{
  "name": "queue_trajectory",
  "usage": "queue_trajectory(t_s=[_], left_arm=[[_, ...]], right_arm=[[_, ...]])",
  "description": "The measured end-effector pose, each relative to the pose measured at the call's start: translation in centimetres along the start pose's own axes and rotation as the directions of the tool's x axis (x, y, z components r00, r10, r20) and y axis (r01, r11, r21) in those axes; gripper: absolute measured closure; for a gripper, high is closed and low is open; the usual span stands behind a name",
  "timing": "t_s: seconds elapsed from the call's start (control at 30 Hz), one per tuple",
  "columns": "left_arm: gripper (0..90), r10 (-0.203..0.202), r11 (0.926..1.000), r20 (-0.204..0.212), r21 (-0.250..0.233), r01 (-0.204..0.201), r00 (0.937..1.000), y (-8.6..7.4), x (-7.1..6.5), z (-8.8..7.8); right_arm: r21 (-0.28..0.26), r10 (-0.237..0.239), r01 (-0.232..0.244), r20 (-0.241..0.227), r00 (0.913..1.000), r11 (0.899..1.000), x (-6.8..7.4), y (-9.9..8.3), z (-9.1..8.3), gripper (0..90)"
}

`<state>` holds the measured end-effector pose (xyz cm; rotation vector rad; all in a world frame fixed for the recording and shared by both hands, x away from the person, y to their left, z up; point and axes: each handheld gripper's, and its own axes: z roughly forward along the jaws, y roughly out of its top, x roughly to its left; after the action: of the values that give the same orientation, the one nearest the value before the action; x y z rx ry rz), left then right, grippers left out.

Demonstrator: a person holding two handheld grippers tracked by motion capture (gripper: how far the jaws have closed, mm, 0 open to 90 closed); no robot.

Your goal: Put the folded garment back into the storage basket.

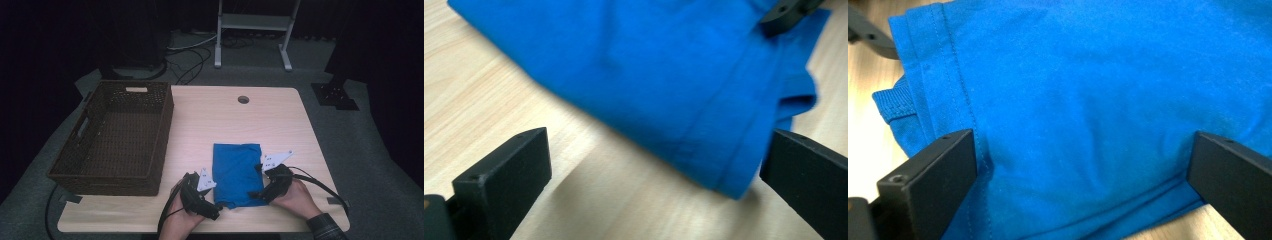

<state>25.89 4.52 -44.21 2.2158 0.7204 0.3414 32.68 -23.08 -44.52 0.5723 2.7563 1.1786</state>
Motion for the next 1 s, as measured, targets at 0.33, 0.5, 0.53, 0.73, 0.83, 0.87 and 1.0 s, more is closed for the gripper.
queue_trajectory(t_s=[0.33, 0.5, 0.53, 0.73, 0.83, 0.87, 1.0], left_arm=[[0.0, -0.028, 0.9994, 0.005, -0.02, 0.028, 0.9996, -0.7, -1.0, -0.5], [0.0, 0.001, 0.9999, 0.009, 0.017, -0.001, 1.0, -0.5, -1.7, -0.1], [0.0, 0.005, 0.9997, 0.01, 0.025, -0.005, 0.9999, -0.5, -1.8, -0.1], [0.0, 0.012, 0.9988, 0.013, 0.047, -0.012, 0.9998, -0.4, -1.9, 0.1], [0.0, 0.009, 0.9987, 0.011, 0.049, -0.009, 0.9999, -0.4, -1.9, 0.1], [0.0, 0.007, 0.9988, 0.011, 0.048, -0.007, 0.9999, -0.4, -1.9, 0.1], [0.0, -0.006, 0.9989, -0.003, 0.047, 0.006, 1.0, -0.4, -1.8, 0.2]], right_arm=[[0.002, -0.003, 0.003, 0.001, 1.0, 1.0, 0.0, 0.0, 0.0, 0.0], [0.005, -0.006, 0.006, 0.002, 1.0, 1.0, 0.0, 0.0, 0.0, 0.0], [0.005, -0.005, 0.005, 0.002, 1.0, 1.0, 0.0, 0.0, 0.0, 0.0], [0.005, -0.004, 0.004, 0.003, 1.0, 1.0, 0.1, 0.0, 0.0, 0.0], [0.005, -0.006, 0.006, 0.002, 1.0, 1.0, 0.1, 0.0, -0.1, 0.0], [0.0, -0.009, 0.009, 0.002, 1.0, 1.0, 0.1, 0.0, -0.1, 0.0], [-0.033, -0.014, 0.014, 0.014, 0.9998, 0.999, -0.1, 0.3, -0.8, 0.0]])
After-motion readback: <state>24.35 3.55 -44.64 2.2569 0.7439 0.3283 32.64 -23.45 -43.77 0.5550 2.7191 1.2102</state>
